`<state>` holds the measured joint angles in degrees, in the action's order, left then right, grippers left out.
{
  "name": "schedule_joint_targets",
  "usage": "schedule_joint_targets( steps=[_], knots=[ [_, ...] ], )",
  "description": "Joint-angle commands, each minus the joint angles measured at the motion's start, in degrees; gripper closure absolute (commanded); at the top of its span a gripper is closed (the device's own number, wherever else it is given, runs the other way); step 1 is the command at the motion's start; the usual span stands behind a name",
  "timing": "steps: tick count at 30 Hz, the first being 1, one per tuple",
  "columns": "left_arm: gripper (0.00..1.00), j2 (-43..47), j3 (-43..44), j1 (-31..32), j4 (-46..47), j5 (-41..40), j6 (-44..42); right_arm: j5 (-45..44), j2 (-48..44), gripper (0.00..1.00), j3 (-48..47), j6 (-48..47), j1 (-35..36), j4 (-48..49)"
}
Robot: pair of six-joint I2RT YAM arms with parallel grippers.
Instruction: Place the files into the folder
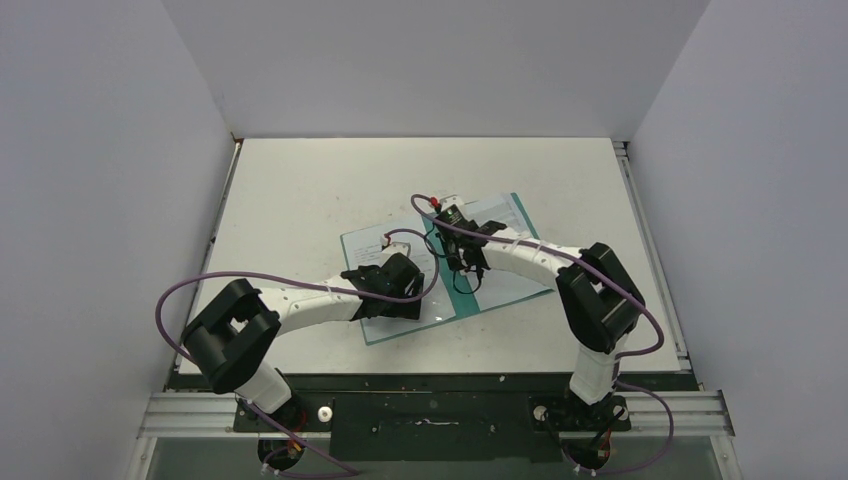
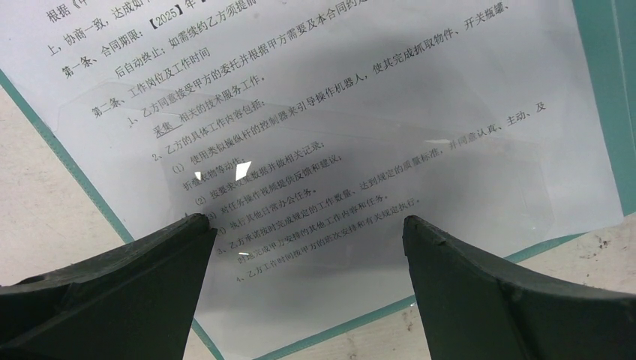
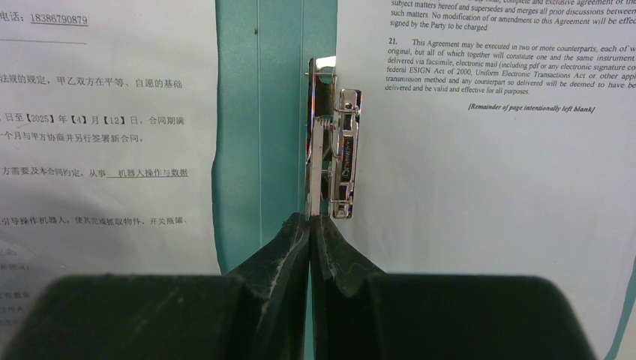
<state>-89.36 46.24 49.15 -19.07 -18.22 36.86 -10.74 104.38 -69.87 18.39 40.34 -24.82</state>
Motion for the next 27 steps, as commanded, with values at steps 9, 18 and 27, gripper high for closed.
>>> schedule_joint_targets(
  steps=[9, 18, 27],
  knots=[
    [0.0, -0.37, -1.05, -0.31, -1.36, 2.93, 1.9, -5.12, -0.99, 0.95, 6.27, -0.08, 0.17, -2.66],
    [0.0, -0.79, -1.06, -0.36, -1.06, 3.19, 2.26, -5.94, 0.83, 0.95, 9.92, 1.12, 0.86, -0.79],
    [0.0, -1.12, -1.23, -0.31, -0.8, 3.32, 2.44, -3.94, 1.75, 0.95, 14.3, 3.35, 0.96, 3.43]
  ],
)
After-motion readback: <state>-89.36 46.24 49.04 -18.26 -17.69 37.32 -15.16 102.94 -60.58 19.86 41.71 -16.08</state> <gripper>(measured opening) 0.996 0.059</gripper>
